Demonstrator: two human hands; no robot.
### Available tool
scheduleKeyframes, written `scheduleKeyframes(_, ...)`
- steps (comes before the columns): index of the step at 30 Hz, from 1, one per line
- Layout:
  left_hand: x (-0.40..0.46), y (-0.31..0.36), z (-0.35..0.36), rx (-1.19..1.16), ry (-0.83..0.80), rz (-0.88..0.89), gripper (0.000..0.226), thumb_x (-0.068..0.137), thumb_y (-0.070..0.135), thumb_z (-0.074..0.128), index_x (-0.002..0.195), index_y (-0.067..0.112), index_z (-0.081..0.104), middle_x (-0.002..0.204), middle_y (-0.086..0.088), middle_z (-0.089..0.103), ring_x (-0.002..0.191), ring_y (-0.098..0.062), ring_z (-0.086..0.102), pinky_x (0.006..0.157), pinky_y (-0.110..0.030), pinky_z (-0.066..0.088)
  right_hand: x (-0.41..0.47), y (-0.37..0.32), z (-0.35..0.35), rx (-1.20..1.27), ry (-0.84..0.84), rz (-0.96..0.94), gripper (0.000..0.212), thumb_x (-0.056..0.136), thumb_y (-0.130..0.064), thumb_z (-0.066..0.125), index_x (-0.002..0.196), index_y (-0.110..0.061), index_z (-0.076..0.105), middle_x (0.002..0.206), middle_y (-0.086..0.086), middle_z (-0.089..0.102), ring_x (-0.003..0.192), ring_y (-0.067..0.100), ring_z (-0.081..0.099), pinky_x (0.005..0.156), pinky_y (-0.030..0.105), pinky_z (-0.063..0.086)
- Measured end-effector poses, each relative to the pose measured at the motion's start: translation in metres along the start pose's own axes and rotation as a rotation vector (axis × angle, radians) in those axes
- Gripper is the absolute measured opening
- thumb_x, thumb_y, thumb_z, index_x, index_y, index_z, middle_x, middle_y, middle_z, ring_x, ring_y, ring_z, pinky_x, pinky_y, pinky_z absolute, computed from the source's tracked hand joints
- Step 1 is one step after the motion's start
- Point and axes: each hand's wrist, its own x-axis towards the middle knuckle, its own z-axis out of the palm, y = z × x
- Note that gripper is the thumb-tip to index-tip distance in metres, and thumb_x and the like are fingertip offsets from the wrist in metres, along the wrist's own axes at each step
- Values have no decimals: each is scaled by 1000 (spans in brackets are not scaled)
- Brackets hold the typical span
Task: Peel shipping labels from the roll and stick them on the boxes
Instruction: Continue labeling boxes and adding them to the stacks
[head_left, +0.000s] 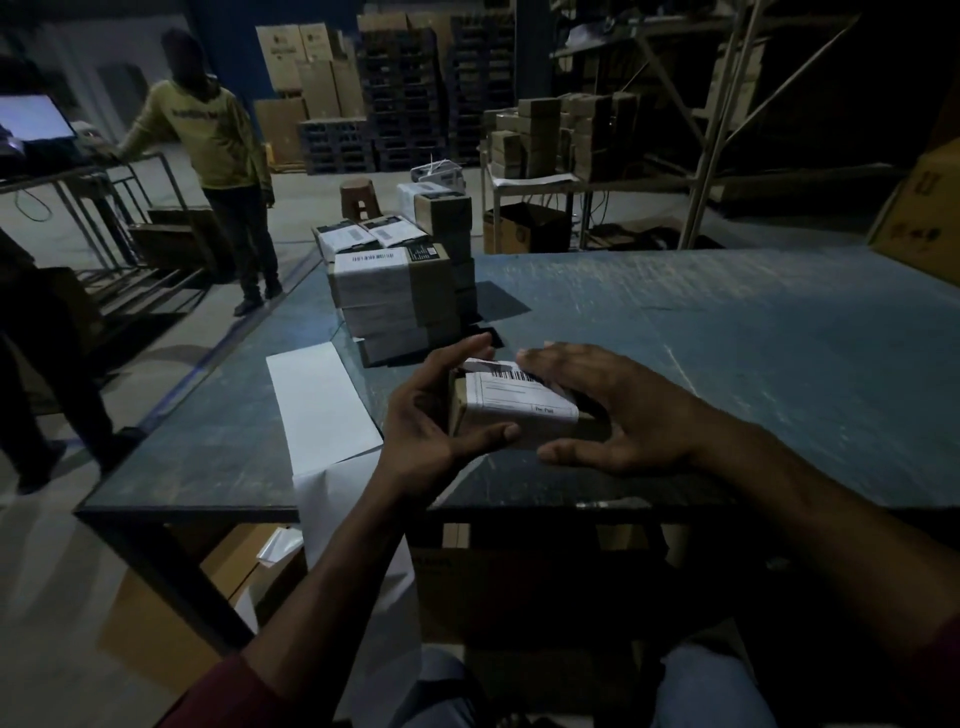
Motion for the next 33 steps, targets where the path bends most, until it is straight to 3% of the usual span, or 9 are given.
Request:
scheduleKeyframes(4,10,7,-21,-93,40,-54,77,67,-14,82,136,8,58,127,0,73,121,-21,69,90,-41,62,13,14,-16,321,-45,124,69,82,-47,82,145,-47,54,145,-24,55,132,-5,51,96,15,50)
scheduleKeyframes(6,15,8,-34,-112,50,-81,76,66,-18,78,135,8,59,125,-1,74,120,-23,69,87,-37,62,16,16,-17,392,-56,145,66,78,-46,83,139,-51,58,140,-27,58,128,-5,54,87,18,56)
scheduleKeyframes(11,35,13,-56,82,30,-49,78,69,-9,85,140,11,59,129,3,72,125,-17,66,95,-35,60,36,19,-9,426,100,109,63,74,-23,91,131,-34,68,133,-32,57,125,-17,51,83,6,51)
scheduleKeyframes(13,51,19,-69,220,43,32,75,72,-5,88,140,10,60,132,-1,70,128,-13,63,97,-32,59,61,20,-14,378,146,80,63,76,-15,91,133,-27,68,137,-24,54,127,-19,47,86,3,48)
scheduleKeyframes(18,119,39,-118,285,158,69,63,77,6,89,135,14,65,131,4,69,123,-10,66,93,-23,58,165,31,-40,381,335,44,45,78,-14,89,119,-24,75,133,-2,64,122,2,60,105,23,52)
scheduleKeyframes(22,165,34,-149,366,160,-43,62,80,10,87,137,7,64,121,8,70,108,1,71,86,-19,58,235,54,-29,547,317,113,42,73,-10,92,111,-23,78,126,0,71,119,14,67,102,43,58)
scheduleKeyframes(26,183,18,-160,404,99,-115,59,87,6,81,141,5,59,115,13,67,99,8,71,79,-15,57,265,78,1,591,331,194,43,72,-11,94,111,-19,79,136,2,68,124,16,64,103,45,57)
scheduleKeyframes(30,196,2,-169,414,104,-153,59,89,4,79,143,4,56,114,10,67,94,9,71,76,-15,58,280,86,17,580,335,208,41,74,-8,92,104,-32,78,133,1,68,121,19,65,103,46,57)
scheduleKeyframes(33,202,-5,-176,442,110,-164,60,89,6,79,144,5,56,116,9,66,95,9,71,75,-15,58,291,90,21,512,338,230,45,75,-13,91,111,-34,76,134,-3,68,121,15,65,103,42,57)
